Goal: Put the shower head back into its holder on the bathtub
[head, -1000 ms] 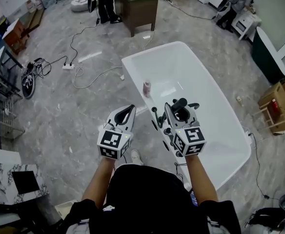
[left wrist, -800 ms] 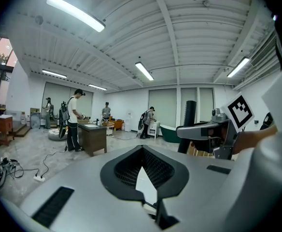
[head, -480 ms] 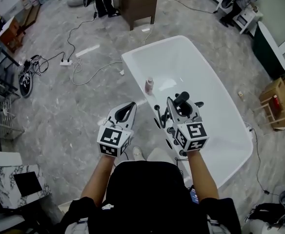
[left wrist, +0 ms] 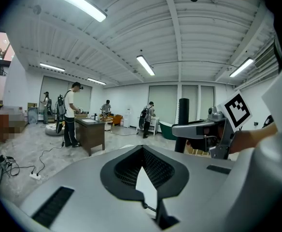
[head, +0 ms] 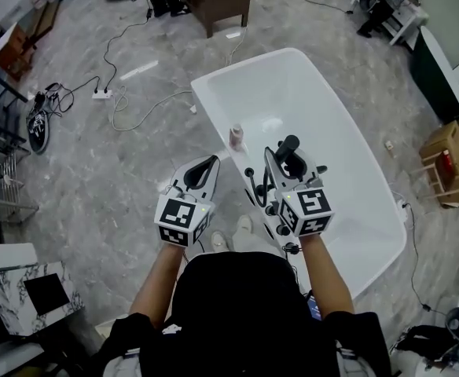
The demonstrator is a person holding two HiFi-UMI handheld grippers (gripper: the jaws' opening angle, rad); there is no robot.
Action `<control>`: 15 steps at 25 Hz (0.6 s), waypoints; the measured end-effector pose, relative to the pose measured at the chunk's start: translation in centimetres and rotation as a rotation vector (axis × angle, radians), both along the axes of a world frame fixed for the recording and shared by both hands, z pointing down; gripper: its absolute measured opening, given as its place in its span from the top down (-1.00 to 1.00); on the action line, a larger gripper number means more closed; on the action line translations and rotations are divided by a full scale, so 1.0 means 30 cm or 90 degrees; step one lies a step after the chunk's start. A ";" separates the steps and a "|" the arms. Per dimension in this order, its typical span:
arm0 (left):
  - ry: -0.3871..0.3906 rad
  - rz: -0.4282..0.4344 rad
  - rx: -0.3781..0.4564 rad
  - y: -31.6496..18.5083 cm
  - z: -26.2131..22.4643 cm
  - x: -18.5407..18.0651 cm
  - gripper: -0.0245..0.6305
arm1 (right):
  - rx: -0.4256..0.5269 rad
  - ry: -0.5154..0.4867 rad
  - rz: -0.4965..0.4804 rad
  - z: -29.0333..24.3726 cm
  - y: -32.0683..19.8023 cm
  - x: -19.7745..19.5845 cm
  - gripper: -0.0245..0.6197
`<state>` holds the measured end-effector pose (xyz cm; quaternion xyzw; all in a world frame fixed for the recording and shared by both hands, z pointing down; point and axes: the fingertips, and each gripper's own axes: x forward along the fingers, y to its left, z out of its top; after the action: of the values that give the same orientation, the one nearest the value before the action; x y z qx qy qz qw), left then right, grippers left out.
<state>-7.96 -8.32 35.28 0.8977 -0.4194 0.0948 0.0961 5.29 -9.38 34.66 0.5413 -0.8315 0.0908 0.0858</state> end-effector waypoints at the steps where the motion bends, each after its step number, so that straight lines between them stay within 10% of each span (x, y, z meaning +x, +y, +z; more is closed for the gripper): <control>1: -0.001 -0.001 0.001 -0.020 -0.003 0.007 0.88 | 0.000 0.000 -0.004 -0.003 -0.021 0.001 0.50; 15: -0.005 -0.028 0.013 -0.208 -0.027 0.087 0.88 | 0.027 -0.016 -0.042 -0.061 -0.233 0.046 0.50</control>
<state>-5.34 -14.55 34.46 0.8886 -0.4407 0.0921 0.0873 6.66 -16.38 32.84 0.5143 -0.8515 0.0769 0.0669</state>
